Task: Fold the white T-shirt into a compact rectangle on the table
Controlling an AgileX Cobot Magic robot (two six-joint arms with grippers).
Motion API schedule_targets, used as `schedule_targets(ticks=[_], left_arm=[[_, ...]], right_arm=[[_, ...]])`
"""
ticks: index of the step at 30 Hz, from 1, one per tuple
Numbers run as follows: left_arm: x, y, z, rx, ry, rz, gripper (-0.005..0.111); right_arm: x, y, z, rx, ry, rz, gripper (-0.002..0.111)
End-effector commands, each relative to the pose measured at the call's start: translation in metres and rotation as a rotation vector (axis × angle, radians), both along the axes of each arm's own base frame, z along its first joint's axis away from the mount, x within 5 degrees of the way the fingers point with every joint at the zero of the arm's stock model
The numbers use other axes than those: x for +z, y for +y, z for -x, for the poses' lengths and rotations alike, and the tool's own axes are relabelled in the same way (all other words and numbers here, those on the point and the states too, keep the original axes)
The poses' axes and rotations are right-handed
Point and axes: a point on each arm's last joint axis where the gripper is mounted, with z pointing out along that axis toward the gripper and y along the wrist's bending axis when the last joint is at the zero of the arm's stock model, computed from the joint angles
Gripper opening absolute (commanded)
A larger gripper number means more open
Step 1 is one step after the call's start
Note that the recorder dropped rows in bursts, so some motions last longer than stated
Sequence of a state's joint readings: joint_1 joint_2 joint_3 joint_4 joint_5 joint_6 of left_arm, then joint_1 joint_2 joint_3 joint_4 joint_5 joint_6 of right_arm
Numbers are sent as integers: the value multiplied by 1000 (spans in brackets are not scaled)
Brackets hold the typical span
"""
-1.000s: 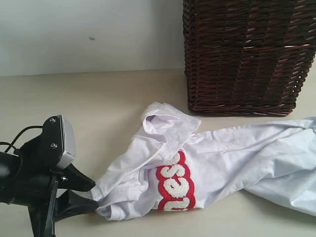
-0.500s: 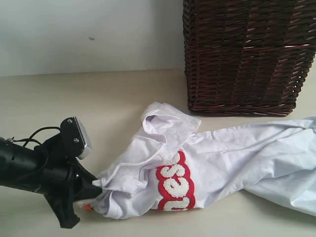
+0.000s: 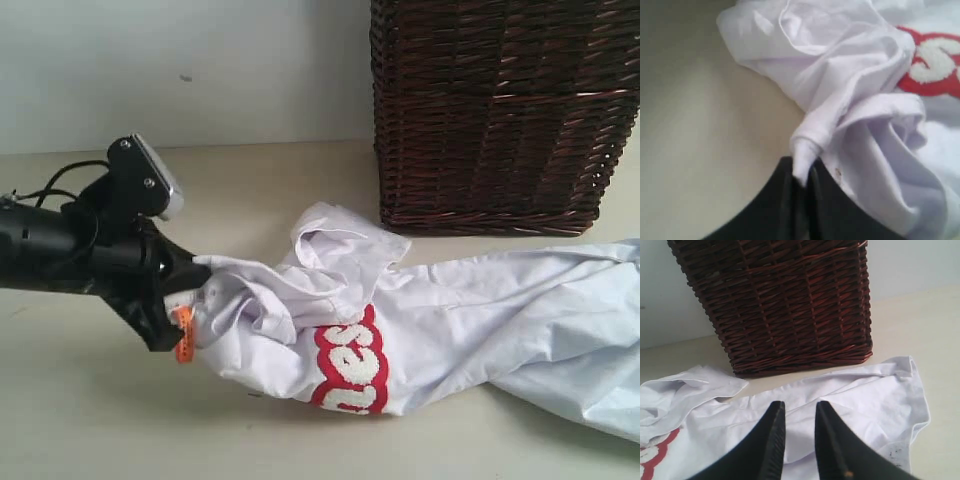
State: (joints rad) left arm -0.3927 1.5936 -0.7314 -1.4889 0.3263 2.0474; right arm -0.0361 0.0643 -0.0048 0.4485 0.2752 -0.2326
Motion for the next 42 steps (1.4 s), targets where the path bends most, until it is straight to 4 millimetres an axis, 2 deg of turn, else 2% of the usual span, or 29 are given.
schedule_targets(ticks=[1,7,11,14,18,21,23,25,26,27,28,29,30,31,32,34,36,38,40,42], left_arm=[[-3,-14,-19,3,39,59,0],[-24,-30,-57,107,153,129,0],[-44,-35,-70,110,184,113,5],[-51,-36,-75,125,186,98,21],[-55,-38,-85,177,191,117,48],[-49,-38,-86,204,183,140,61],[-31,-36,-86,201,141,163,65],[0,-31,-85,193,67,196,65],[28,-23,-77,164,47,253,65],[35,-19,-69,135,82,276,65],[34,-10,-50,92,230,310,65],[28,-6,-39,79,339,313,65],[9,0,-19,50,480,279,65],[-3,3,-10,54,528,260,65],[-26,9,6,91,593,217,65],[-52,18,22,122,615,146,65],[-62,22,32,122,636,115,65],[-50,16,42,-5,696,169,65],[-27,9,55,-197,678,256,65],[-10,6,60,-327,553,283,65]], right_arm=[[-2,0,0,1,8,-1,23],[-2,0,0,1,8,-1,23],[-2,0,0,1,8,-1,23],[-2,0,0,1,8,-1,23],[-2,0,0,1,8,-1,23],[-2,0,0,1,8,-1,23],[-2,0,0,1,8,-1,23],[-2,0,0,1,8,-1,23],[-2,0,0,1,8,-1,23],[-2,0,0,1,8,-1,23],[-2,0,0,1,8,-1,23],[-2,0,0,1,8,-1,23],[-2,0,0,1,8,-1,23],[-2,0,0,1,8,-1,23],[-2,0,0,1,8,-1,23],[-2,0,0,1,8,-1,23],[-2,0,0,1,8,-1,23],[-2,0,0,1,8,-1,23],[-2,0,0,1,8,-1,23],[-2,0,0,1,8,-1,23]])
